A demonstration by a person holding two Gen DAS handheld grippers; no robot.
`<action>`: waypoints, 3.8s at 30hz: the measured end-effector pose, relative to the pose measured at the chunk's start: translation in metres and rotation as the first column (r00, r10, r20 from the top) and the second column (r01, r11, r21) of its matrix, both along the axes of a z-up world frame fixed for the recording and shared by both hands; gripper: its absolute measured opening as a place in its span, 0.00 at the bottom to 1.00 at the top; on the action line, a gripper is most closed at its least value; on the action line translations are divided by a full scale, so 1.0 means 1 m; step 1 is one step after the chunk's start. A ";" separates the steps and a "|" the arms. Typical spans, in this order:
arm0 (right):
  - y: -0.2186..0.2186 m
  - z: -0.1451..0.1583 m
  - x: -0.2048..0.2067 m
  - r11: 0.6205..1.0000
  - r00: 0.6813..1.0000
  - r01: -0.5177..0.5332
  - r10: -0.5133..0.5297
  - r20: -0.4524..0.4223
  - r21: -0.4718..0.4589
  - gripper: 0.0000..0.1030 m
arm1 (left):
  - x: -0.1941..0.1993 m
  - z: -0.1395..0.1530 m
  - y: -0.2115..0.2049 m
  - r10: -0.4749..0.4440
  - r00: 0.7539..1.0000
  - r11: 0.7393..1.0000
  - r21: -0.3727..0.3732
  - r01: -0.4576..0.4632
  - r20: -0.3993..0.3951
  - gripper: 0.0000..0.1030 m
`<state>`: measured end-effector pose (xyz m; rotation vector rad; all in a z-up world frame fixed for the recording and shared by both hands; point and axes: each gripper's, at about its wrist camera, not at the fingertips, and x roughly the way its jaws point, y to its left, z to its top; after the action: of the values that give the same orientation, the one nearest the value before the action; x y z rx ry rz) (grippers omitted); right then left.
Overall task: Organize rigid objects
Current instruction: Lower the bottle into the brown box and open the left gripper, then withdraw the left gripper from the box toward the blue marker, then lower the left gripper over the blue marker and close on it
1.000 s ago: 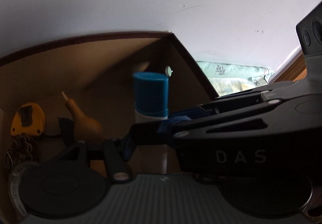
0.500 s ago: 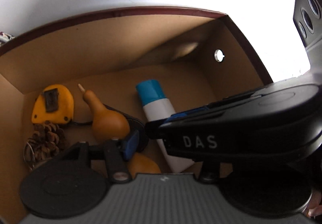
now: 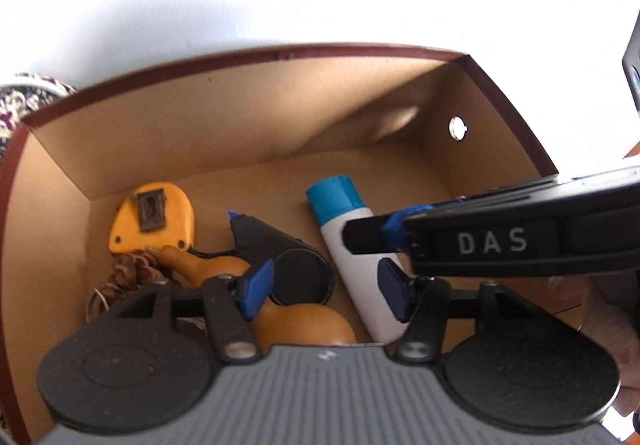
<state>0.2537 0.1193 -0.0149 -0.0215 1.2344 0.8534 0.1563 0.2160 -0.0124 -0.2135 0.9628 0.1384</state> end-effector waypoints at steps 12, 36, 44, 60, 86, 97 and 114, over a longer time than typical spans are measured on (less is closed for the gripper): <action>-0.030 0.017 -0.026 0.993 0.990 0.075 -0.086 0.112 0.096 0.11 | -0.031 0.032 -0.037 0.084 0.993 0.983 0.155 -0.096 0.079 0.61; -0.101 0.027 -0.090 0.930 0.945 0.186 -0.258 0.202 0.316 0.13 | -0.099 0.042 -0.103 0.169 0.972 0.929 0.303 -0.212 0.162 0.67; -0.107 0.028 -0.105 0.924 0.922 0.171 -0.272 0.275 0.343 0.14 | -0.113 0.043 -0.103 0.212 0.959 0.924 0.281 -0.260 0.188 0.67; -0.154 0.030 -0.153 0.925 0.896 0.172 -0.290 0.337 0.340 0.17 | -0.147 0.035 -0.127 0.166 0.969 0.955 0.217 -0.204 0.184 0.68; -0.241 -0.028 -0.171 0.895 0.847 0.411 -0.445 0.290 0.174 0.17 | -0.135 -0.031 -0.197 -0.166 0.985 0.984 0.065 0.164 0.035 0.68; -0.245 -0.043 -0.160 0.871 0.838 0.454 -0.489 0.243 0.189 0.17 | -0.114 -0.045 -0.200 -0.184 0.983 0.978 0.102 0.184 -0.006 0.68; -0.252 -0.046 -0.155 0.854 0.834 0.476 -0.514 0.201 0.209 0.16 | -0.100 -0.048 -0.209 -0.186 0.983 0.970 0.155 0.184 -0.002 0.69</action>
<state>0.0984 -0.1329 -0.0611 0.2982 0.8716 0.4637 0.0559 0.0066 -0.0600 0.0194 0.9498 0.0398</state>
